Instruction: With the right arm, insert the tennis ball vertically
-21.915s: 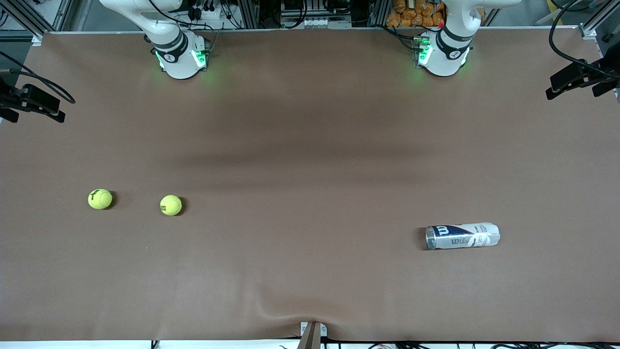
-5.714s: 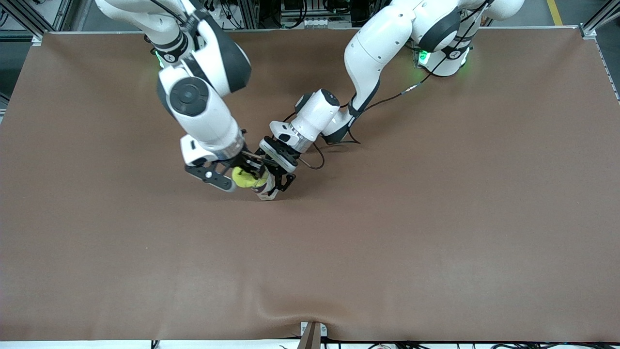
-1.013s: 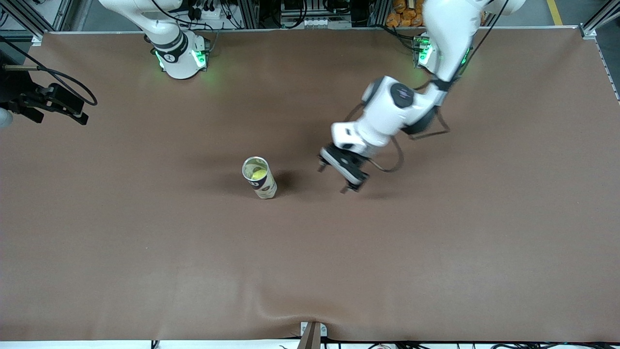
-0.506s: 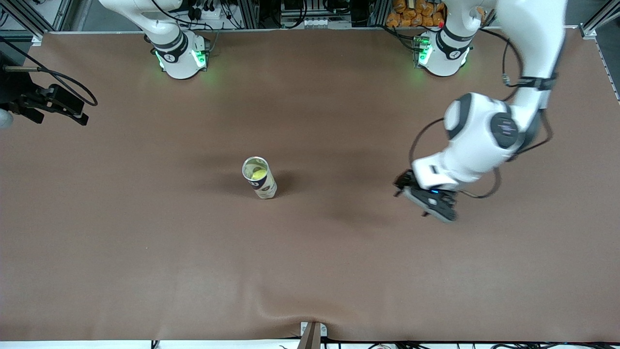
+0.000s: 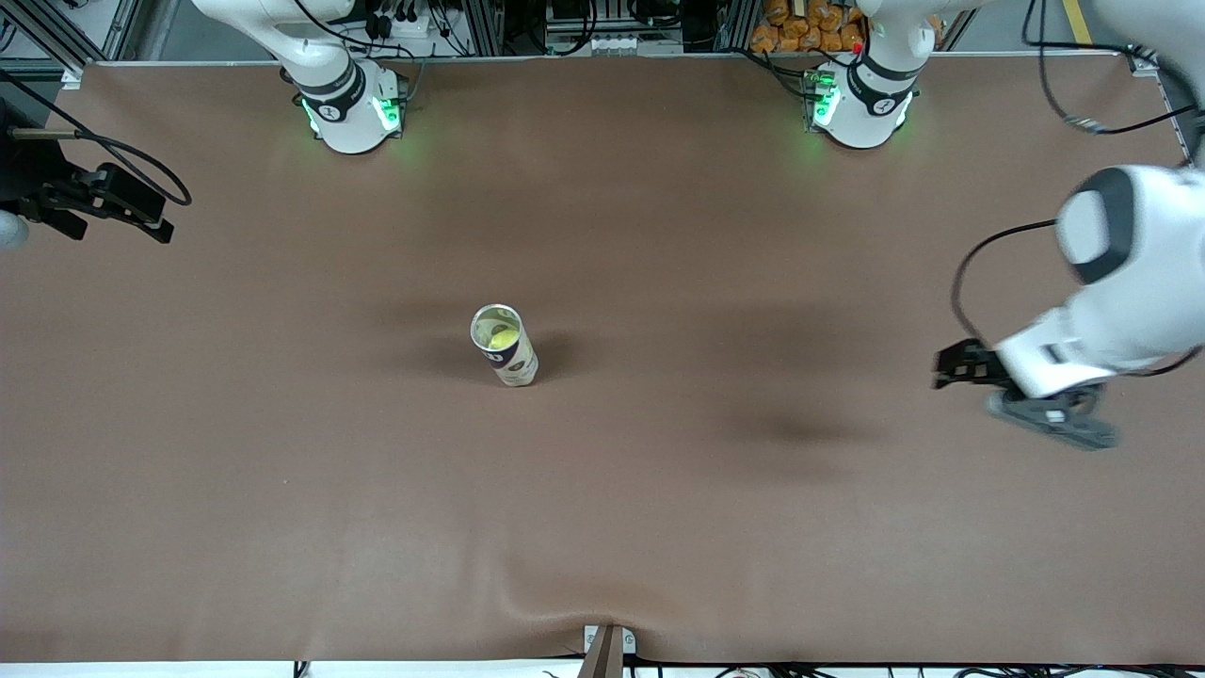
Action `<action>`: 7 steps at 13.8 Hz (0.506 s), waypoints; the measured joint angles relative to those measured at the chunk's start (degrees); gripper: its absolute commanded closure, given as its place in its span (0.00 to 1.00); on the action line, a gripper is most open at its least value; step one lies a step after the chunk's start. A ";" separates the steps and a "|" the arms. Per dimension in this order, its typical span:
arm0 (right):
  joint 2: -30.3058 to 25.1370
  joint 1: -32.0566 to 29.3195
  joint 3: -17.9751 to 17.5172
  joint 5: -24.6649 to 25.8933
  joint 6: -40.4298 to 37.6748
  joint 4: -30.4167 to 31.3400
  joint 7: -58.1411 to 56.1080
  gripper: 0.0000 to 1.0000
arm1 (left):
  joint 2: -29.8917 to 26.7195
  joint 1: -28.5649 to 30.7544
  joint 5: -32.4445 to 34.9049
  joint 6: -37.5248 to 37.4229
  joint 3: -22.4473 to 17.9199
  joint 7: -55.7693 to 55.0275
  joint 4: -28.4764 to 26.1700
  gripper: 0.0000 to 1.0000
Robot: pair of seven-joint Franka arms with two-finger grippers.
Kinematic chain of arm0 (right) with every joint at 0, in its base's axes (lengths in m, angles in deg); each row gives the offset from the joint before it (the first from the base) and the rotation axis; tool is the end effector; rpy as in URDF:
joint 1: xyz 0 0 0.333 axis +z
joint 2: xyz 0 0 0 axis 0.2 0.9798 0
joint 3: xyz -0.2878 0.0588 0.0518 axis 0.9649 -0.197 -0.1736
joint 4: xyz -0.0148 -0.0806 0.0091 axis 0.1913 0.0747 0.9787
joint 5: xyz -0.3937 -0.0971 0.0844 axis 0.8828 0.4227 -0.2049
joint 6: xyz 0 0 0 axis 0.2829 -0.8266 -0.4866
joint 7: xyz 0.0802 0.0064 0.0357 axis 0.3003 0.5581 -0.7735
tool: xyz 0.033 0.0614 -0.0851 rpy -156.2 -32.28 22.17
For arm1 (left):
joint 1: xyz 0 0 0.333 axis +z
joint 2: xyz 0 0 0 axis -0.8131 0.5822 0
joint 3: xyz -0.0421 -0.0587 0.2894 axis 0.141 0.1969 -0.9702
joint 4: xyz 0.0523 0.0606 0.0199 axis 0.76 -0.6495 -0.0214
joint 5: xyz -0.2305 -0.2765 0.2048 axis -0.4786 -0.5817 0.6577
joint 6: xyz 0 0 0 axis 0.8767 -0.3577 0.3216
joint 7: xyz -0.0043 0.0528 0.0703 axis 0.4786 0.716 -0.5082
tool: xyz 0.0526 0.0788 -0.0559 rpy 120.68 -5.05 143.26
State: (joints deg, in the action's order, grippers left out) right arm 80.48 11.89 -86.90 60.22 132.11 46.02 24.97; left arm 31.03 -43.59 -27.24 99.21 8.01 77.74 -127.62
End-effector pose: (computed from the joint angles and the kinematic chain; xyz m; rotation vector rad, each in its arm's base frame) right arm 0.5652 0.0378 0.6527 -3.1243 0.0991 -0.0085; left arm 0.6652 -0.0137 0.4309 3.0389 -0.4563 0.0514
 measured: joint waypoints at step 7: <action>0.00 0.00 0.00 0.00 0.00 -0.01 0.00 0.00 | -2.93 2.06 0.23 -24.20 0.63 -17.18 11.28 0.00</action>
State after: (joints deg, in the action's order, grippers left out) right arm 80.48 11.88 -86.89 60.22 132.11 46.01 24.96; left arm 28.10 -41.53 -27.01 75.01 8.65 60.56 -116.34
